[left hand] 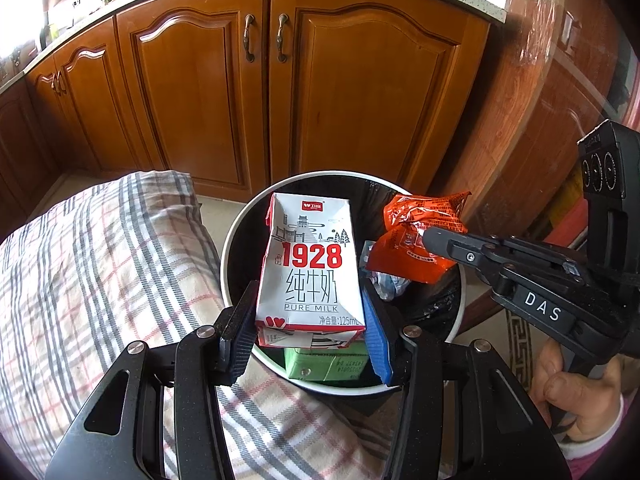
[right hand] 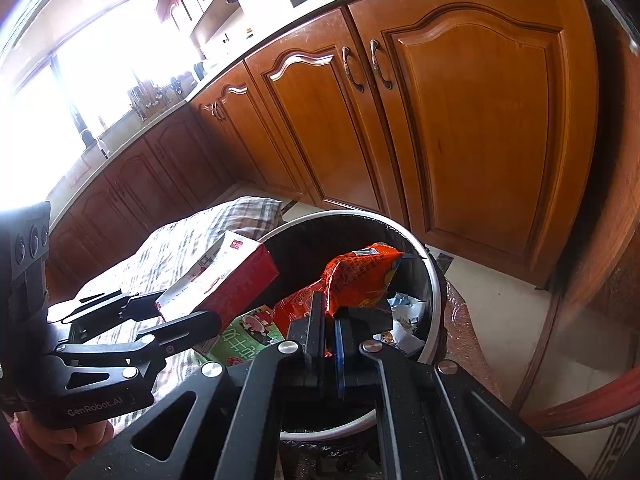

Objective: Collect trash
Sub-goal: 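Carry the white-red carton and red wrapper over the trash bin, then open both tools to drop the carton and wrapper into the bin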

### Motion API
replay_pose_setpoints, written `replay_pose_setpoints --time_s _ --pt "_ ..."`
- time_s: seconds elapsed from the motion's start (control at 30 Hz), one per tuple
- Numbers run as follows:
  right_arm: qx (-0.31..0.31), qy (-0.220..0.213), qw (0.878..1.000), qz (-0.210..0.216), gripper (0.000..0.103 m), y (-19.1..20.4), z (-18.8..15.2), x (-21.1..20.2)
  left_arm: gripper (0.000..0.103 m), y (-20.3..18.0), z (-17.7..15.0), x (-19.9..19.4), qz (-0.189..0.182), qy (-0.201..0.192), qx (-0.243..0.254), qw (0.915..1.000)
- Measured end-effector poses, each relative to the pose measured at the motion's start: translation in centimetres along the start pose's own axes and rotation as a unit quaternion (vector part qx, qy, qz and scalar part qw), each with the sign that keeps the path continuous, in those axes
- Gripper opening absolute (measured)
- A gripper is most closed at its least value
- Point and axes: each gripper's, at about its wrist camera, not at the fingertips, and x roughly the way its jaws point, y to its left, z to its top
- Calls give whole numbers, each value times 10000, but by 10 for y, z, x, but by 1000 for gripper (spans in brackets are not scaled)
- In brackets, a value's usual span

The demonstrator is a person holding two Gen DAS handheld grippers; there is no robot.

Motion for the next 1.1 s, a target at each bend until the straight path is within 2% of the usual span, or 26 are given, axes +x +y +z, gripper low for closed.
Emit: replay_pose_setpoints --time_s 0.57,0.97,1.03,1.1 --pt "-127 142 9998 -49 4 3 0 7 47 -1 5 6 19 41 66 10000" --pt "-133 194 9997 -73 9 5 2 10 47 2 8 8 -26 126 15 9999" --pt "-109 193 9997 -50 10 4 1 9 48 4 8 7 -22 127 -24 9999" --pt "-89 173 9998 -52 13 3 2 8 54 6 9 5 -30 103 -71 9999"
